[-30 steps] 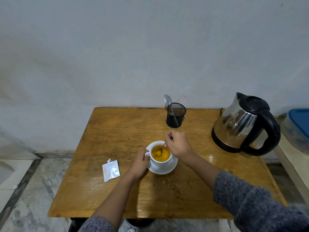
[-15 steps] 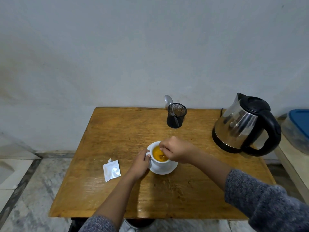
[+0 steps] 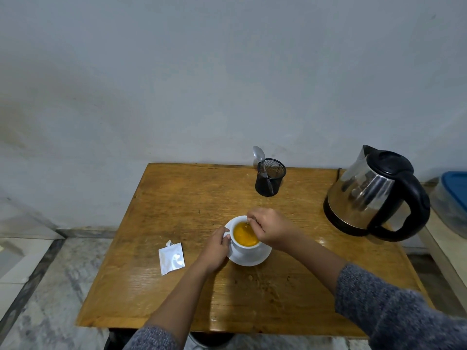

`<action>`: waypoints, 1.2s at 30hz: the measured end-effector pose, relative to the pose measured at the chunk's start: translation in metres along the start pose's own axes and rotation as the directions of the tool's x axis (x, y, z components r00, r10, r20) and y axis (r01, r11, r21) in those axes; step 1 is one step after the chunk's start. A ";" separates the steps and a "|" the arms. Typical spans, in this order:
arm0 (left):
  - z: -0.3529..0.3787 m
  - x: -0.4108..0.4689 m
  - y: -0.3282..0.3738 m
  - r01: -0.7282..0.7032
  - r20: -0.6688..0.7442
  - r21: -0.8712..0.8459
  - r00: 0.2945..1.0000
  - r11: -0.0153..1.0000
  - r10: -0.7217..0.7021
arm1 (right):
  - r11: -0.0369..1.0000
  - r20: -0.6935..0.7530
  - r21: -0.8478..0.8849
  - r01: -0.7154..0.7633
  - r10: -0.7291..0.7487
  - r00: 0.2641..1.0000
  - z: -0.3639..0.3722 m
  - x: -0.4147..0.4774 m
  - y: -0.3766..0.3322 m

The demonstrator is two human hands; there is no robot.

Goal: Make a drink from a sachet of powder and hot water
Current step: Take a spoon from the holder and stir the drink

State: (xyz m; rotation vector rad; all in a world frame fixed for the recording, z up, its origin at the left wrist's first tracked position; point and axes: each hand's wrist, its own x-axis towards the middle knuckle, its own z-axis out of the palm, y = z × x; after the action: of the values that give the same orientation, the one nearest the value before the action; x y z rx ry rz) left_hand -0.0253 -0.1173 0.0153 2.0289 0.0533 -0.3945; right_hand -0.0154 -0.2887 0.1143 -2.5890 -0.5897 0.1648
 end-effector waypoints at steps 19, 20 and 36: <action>0.000 -0.001 0.002 -0.026 -0.004 0.001 1.000 1.000 0.026 | 0.998 0.051 -0.065 -0.011 0.014 0.999 -0.010 0.001 -0.003; 0.000 -0.001 0.002 -0.029 -0.003 -0.002 1.000 1.000 0.029 | 0.998 0.065 -0.068 -0.006 0.010 0.998 -0.011 0.000 -0.003; 0.000 0.000 0.003 -0.025 -0.003 0.017 1.000 1.000 0.025 | 0.996 -0.004 0.030 -0.083 0.083 0.997 -0.010 -0.001 0.002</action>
State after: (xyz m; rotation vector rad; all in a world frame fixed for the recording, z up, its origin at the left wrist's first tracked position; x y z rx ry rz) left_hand -0.0250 -0.1185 0.0179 2.0448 0.0270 -0.3773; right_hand -0.0132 -0.2944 0.1222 -2.5852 -0.4744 0.1926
